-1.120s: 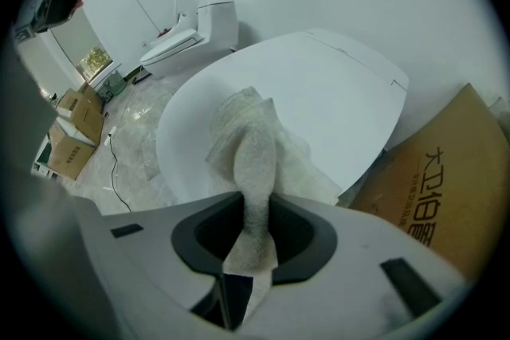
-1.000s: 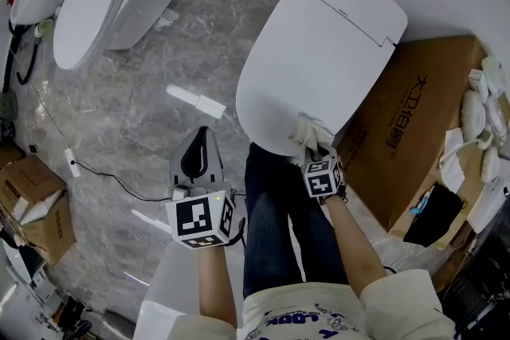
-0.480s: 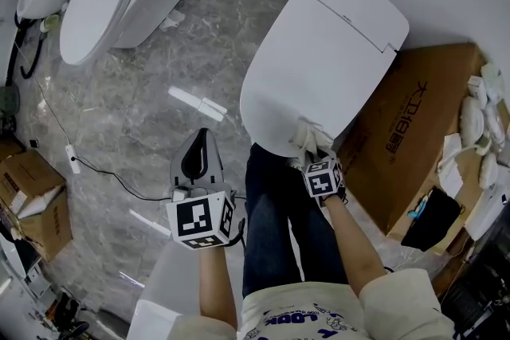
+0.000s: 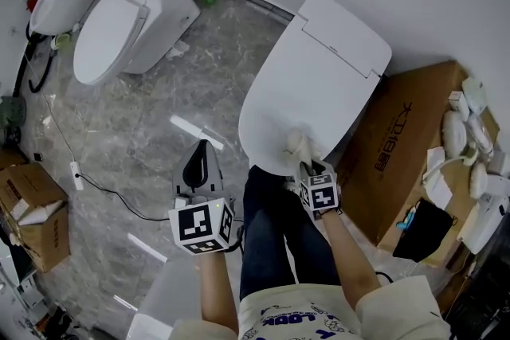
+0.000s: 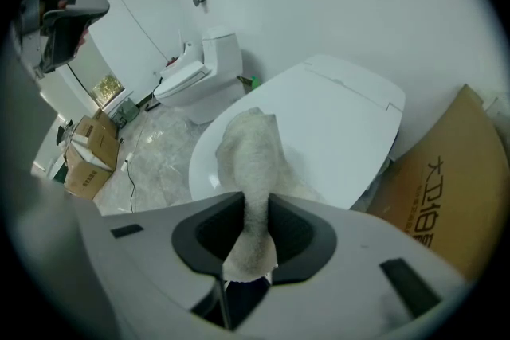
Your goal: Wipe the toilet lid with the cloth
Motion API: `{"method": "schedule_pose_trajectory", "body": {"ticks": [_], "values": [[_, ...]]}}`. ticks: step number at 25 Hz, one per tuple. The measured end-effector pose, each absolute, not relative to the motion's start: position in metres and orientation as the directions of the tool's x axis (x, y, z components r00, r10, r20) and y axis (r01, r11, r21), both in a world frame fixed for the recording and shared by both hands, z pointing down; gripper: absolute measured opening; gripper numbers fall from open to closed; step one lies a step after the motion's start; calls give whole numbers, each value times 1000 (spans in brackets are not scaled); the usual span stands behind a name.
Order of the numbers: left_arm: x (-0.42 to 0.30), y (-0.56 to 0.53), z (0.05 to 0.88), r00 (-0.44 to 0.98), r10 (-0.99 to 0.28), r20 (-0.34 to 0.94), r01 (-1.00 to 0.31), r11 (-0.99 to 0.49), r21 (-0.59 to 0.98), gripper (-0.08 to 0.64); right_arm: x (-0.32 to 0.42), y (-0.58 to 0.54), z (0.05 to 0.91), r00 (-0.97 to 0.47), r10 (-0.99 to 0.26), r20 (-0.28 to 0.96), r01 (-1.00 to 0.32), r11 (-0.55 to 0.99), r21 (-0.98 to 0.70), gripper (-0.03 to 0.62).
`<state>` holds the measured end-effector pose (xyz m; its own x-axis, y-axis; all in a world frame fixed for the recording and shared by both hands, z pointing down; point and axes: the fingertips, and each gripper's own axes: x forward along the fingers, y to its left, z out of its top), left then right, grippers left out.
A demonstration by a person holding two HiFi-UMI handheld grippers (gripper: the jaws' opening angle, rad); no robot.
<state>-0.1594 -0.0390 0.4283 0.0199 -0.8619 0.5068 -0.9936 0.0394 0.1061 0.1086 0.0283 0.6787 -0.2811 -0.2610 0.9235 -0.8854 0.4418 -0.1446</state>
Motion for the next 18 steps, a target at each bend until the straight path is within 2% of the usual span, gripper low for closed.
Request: {"method": "schedule_pose_trajectory", "body": {"ticks": [8,14,18], "values": [[-161,-41,338,-20,-912,410,-996,56,75,3,99,-35,538,-359,-495,791,-881,460,-112,80],[-165,-39,256,-65,-952,300,-995,84,52,3,91,-77,410,-407,-660,631,-878,472,-73,80],[-160,-33,210,-85,-966,246,-995,95,31,3,85,-92,329,-458,-725,514,-864,498,-67,80]]}}
